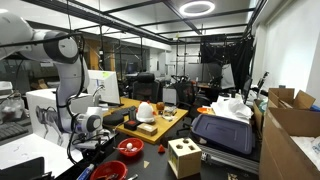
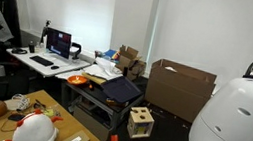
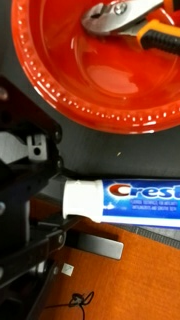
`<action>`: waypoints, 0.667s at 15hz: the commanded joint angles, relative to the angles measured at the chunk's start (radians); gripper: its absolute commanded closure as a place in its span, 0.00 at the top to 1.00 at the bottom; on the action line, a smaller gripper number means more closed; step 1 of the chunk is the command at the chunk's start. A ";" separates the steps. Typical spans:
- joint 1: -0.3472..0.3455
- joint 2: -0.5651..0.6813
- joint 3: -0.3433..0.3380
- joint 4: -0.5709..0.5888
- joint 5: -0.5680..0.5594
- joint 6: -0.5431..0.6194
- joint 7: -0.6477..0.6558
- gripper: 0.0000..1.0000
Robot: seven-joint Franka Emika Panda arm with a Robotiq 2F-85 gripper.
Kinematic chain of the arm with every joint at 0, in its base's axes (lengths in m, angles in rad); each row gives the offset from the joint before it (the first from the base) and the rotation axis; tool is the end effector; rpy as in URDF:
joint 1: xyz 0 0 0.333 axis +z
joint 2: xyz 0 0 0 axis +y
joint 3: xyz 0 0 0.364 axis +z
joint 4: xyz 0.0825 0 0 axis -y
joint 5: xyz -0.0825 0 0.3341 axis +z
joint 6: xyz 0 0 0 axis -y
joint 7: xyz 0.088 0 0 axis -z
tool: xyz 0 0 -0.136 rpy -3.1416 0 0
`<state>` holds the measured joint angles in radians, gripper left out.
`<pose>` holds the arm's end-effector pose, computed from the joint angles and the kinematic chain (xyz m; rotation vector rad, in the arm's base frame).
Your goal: Put the blue tube on the red bowl at the back
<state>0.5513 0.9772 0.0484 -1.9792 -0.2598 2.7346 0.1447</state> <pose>0.4459 0.3152 0.0037 2.8419 1.0181 -0.2844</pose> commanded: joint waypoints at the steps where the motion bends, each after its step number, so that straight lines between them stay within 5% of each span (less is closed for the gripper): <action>1: 0.046 -0.096 -0.031 -0.021 -0.022 -0.080 0.009 0.10; 10: 0.076 -0.200 -0.037 0.053 -0.107 -0.306 0.012 0.10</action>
<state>0.6166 0.8133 0.0101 -1.9349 -0.3355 2.5108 0.1449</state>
